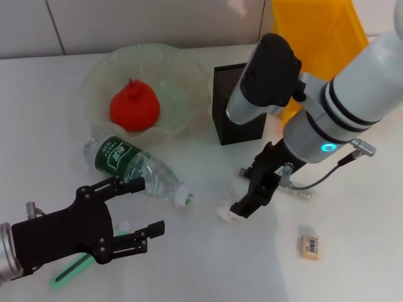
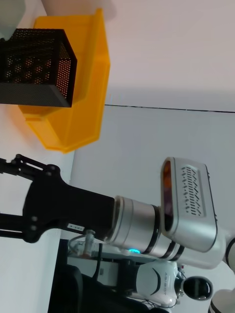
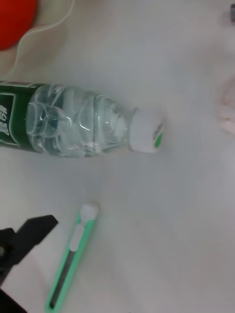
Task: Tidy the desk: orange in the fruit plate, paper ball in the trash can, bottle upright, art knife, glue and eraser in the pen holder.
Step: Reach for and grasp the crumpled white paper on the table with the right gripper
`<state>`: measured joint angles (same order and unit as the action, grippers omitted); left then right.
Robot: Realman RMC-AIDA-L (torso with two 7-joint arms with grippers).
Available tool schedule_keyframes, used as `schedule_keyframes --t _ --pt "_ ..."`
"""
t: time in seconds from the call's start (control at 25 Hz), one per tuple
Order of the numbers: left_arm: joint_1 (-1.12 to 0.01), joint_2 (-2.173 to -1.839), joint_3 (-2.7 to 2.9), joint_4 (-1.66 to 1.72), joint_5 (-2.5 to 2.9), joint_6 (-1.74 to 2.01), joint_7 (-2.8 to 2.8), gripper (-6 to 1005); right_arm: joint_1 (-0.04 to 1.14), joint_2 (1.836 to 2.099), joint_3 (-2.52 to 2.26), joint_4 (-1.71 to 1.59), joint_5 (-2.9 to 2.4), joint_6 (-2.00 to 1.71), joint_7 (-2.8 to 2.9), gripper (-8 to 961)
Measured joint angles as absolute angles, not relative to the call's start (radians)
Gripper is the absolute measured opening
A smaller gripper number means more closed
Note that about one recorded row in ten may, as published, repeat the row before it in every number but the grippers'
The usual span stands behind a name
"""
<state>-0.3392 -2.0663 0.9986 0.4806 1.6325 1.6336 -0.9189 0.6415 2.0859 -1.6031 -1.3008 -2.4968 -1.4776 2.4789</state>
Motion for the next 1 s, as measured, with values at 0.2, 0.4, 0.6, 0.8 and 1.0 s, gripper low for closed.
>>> schedule_keyframes --t 0.2,0.4,0.6,0.8,1.0 --pt "-0.34 -2.066 0.999 0.48 1.633 1.633 -0.926 821 0.658 2.087 -1.657 -1.261 -2.496 -1.43 2.513 776" --pt "-0.339 -2.066 0.999 0.48 1.633 1.633 -0.933 820 0.661 2.088 -1.687 -1.254 -2.495 -1.415 2.519 776" --pt "-0.34 -2.065 0.999 0.48 1.633 1.633 -0.934 820 0.664 2.088 -1.712 -1.244 -2.489 -1.401 2.521 776" --pt "-0.342 -2.065 0.999 0.48 1.632 1.632 -0.934 819 0.677 2.088 -1.714 -1.22 -2.487 -1.399 2.522 777" --pt "-0.342 -2.065 0.999 0.48 1.632 1.632 -0.934 818 0.694 2.088 -1.721 -1.199 -2.484 -1.397 2.524 777"
